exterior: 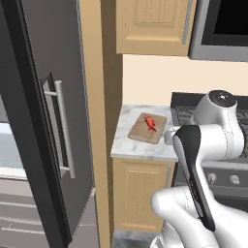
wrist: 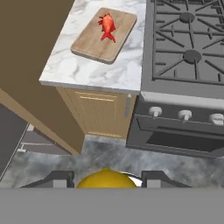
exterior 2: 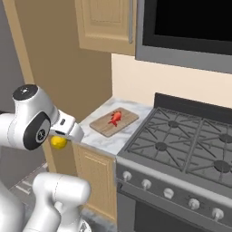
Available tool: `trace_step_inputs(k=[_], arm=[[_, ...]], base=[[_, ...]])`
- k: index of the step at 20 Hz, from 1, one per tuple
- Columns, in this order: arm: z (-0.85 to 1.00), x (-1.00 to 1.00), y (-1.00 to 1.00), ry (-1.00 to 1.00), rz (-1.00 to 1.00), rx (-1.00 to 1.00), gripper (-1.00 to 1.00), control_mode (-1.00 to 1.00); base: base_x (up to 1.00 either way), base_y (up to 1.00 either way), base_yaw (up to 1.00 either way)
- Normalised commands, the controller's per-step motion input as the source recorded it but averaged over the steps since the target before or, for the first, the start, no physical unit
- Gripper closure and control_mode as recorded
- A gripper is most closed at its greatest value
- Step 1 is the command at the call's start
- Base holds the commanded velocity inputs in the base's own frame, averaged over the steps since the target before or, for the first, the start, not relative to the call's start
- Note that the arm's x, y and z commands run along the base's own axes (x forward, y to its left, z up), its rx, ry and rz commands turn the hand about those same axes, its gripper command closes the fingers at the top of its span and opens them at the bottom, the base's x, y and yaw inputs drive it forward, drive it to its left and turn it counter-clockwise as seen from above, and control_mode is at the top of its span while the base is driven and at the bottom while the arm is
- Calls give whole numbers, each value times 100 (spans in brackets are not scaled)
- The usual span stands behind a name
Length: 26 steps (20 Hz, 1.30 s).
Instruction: Retrieve a lemon from the fridge and place it on the cutting board with the fish.
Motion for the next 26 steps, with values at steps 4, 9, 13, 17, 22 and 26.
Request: trace_step_inputs(k=[4, 9, 13, 17, 22, 26], arm=[[0, 0, 0, 0, 0, 0, 100, 100], [0, 0, 0, 0, 0, 0, 100, 100], [0, 0, 0, 0, 0, 0, 100, 100], [0, 0, 0, 0, 0, 0, 100, 100], [0, 0, 0, 0, 0, 0, 100, 100], [0, 22, 0, 0, 0, 0, 100, -100]], base=[[46, -18, 9], [32, -8, -4], [21, 0, -2], [6, 0, 0], [7, 0, 0], [16, 0, 0]])
